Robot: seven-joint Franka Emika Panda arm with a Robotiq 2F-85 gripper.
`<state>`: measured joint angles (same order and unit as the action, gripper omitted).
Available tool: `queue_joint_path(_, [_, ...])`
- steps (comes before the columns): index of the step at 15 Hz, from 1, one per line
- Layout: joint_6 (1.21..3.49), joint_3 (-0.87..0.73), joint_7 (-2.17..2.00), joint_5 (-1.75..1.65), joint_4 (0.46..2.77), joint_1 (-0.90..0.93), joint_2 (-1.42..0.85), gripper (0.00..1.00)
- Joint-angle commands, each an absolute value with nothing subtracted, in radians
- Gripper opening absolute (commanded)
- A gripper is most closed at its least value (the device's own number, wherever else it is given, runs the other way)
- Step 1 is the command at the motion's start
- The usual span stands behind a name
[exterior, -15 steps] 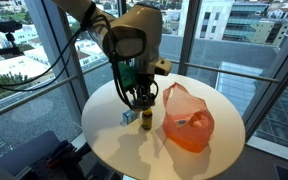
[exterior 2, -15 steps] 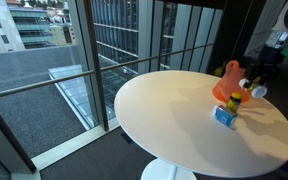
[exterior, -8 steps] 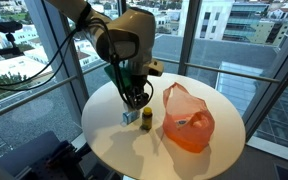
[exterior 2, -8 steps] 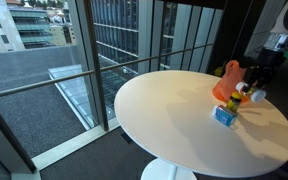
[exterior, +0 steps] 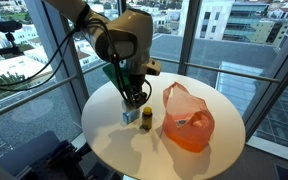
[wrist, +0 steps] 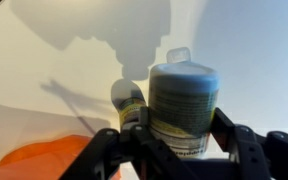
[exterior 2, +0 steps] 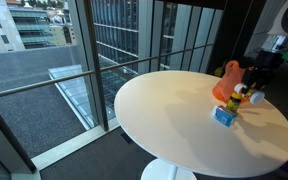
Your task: Take the white and orange bottle out of the plastic bag and put it on the table
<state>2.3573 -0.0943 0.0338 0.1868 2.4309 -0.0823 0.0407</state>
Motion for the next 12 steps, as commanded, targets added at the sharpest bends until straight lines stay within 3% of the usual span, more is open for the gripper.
queue_joint_path(1, [2.378, -0.063, 0.08, 0.216, 2.443, -0.049, 0.051, 0.37])
queue_joint_path(12, [2.57, 0.053, 0.037, 0.199, 2.403, 0.058, -0.107, 0.37])
